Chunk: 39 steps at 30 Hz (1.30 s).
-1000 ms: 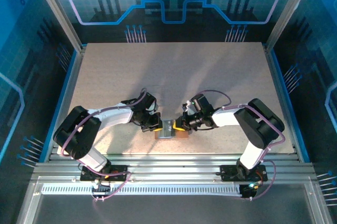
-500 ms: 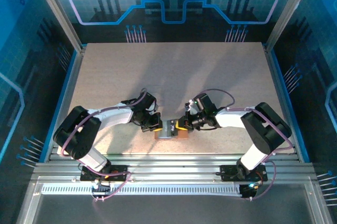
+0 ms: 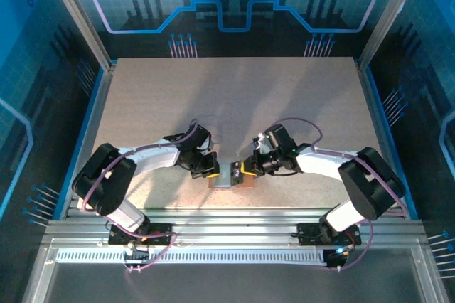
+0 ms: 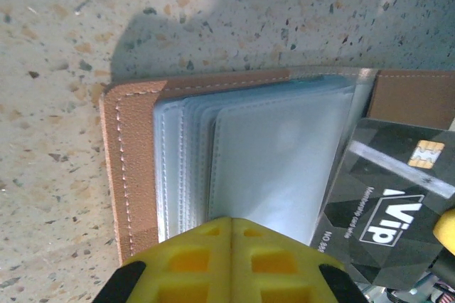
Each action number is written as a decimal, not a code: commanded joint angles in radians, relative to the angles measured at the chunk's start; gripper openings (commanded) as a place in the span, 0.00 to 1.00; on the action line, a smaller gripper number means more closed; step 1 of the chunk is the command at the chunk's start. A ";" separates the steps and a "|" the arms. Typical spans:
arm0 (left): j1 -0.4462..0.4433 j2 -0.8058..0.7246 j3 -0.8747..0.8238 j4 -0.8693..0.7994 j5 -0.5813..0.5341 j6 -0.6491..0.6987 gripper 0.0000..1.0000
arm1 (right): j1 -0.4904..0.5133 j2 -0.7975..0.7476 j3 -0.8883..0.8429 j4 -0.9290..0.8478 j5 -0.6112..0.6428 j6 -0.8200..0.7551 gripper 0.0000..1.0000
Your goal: Take the credit cards out of the card holder
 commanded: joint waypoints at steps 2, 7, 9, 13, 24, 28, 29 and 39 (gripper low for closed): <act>-0.003 -0.032 0.028 -0.042 0.006 0.000 0.00 | -0.017 -0.046 0.046 -0.099 0.023 -0.046 0.01; -0.002 -0.067 0.073 -0.069 0.004 -0.001 0.01 | -0.021 -0.091 0.085 -0.166 0.045 -0.083 0.00; -0.003 -0.083 0.086 -0.071 0.008 -0.003 0.01 | -0.022 -0.107 0.103 -0.194 0.053 -0.098 0.00; 0.020 -0.110 0.115 -0.068 0.033 -0.006 0.03 | -0.029 -0.138 0.129 -0.235 0.069 -0.121 0.00; 0.183 -0.053 0.304 -0.217 -0.044 0.166 0.42 | -0.066 -0.212 0.146 -0.312 0.089 -0.149 0.00; 0.247 -0.005 0.389 -0.241 -0.041 0.227 0.58 | -0.072 -0.234 0.144 -0.331 0.094 -0.149 0.00; 0.262 0.005 0.411 -0.250 -0.046 0.243 0.62 | -0.075 -0.241 0.143 -0.336 0.095 -0.150 0.00; 0.394 0.146 0.516 -0.229 0.039 0.322 0.93 | -0.085 -0.281 0.128 -0.358 0.107 -0.143 0.00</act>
